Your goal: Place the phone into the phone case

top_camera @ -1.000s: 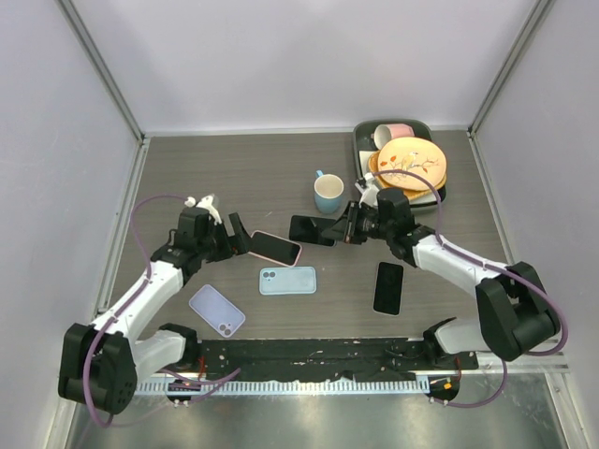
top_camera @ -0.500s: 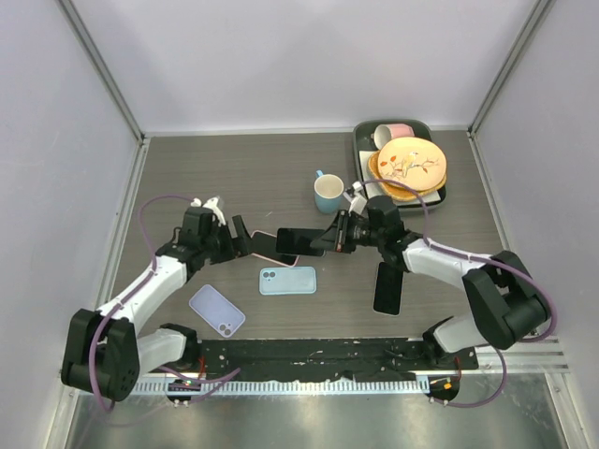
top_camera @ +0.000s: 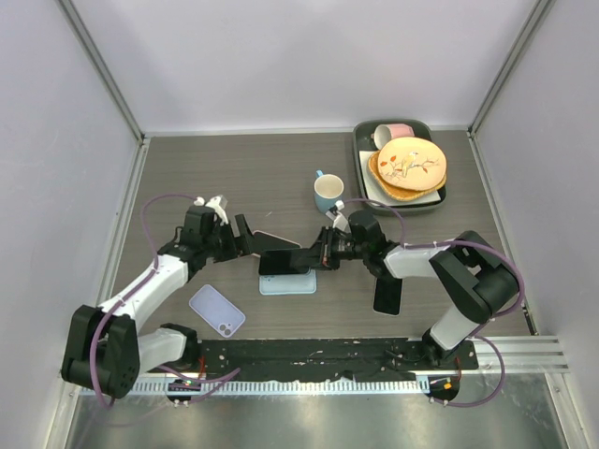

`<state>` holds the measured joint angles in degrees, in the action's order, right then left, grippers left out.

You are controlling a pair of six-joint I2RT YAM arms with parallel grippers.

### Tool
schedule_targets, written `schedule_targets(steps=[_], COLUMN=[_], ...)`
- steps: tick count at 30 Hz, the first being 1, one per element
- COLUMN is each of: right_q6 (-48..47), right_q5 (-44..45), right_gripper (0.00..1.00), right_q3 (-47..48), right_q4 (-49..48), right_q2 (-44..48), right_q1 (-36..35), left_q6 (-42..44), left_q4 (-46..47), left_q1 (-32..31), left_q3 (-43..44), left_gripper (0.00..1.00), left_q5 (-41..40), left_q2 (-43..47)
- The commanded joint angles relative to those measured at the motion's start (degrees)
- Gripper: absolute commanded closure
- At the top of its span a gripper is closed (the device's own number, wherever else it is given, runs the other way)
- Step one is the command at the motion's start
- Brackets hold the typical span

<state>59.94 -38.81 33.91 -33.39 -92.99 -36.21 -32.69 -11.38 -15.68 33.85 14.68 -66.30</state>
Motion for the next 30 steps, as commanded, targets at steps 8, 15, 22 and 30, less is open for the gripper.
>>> schedule_targets(steps=[8,15,22,30], right_q6=[-4.48,-3.96,-3.08,-1.59], right_q5=[-0.57,-1.71,-2.15,-2.33], right_gripper=[0.99,0.99,0.99,0.99], right_q3=[0.46,-1.21,-3.41,-5.34], right_q4=[8.43,7.46,6.05,3.33], right_q2=[1.14,-0.88,-0.09,-0.26], right_q1=[-0.09,-0.09,-0.44,-2.64], left_q6=[-0.18,-0.18,-1.32,-4.22], left_q4=[3.29,3.47,3.20,3.29], left_q1=[-0.49,-1.28,-3.48,-8.21], left_q3=[0.43,0.96,-0.53,-4.22], left_gripper=[0.18,0.19,0.21,0.24], left_q5=[1.32,1.41,-0.17,-3.95], left_q2=[-1.81,-2.87,-3.22,-2.43])
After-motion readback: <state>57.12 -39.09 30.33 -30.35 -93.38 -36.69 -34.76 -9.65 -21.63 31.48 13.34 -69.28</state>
